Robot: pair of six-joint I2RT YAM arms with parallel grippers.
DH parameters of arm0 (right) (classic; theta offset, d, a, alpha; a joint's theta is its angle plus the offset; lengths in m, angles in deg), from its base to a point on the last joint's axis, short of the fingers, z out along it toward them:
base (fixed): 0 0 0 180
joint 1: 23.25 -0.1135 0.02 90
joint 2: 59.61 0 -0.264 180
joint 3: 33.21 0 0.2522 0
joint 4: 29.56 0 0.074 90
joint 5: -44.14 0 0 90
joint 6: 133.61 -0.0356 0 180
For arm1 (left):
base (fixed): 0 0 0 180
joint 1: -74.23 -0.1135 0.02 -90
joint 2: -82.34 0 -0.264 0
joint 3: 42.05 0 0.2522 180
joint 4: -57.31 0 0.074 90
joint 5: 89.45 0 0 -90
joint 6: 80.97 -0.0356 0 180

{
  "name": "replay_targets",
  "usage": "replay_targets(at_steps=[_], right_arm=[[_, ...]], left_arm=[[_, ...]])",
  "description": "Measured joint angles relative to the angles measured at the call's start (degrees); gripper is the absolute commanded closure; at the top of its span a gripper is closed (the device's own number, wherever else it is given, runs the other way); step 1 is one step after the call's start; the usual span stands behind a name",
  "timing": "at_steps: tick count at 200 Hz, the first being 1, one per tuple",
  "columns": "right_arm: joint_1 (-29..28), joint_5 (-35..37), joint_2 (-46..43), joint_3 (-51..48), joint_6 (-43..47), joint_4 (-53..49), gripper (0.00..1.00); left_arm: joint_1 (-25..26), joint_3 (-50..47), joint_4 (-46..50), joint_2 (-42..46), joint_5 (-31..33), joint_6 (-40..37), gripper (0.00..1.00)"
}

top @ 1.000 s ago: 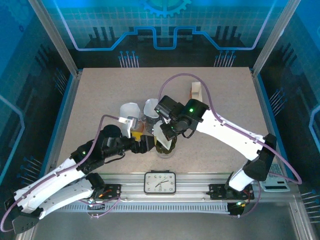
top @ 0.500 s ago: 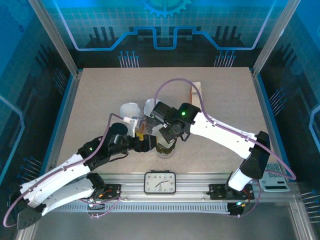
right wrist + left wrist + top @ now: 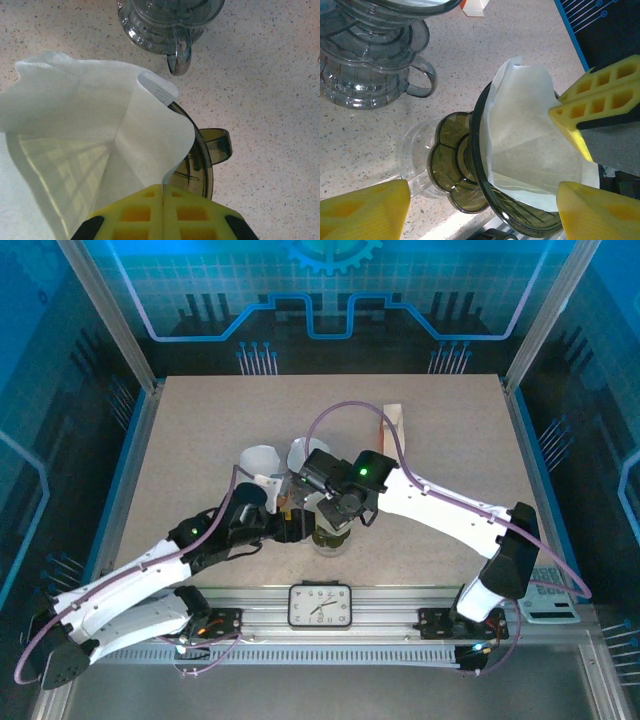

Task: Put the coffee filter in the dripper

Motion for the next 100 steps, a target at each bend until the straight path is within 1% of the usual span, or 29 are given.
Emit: replay_targets(at_steps=[77, 100], right_arm=[[-0.11, -0.02, 0.02, -1.90, -0.02, 1.60, 1.00], [-0.11, -0.04, 0.00, -2.45, -0.07, 2.27, 1.00]], left_arm=[[-1.03, 0.00, -0.70, -0.07, -1.05, 2.56, 0.22], [-1.36, 0.09, -0.66, -0.61, -1.18, 3.21, 0.27]])
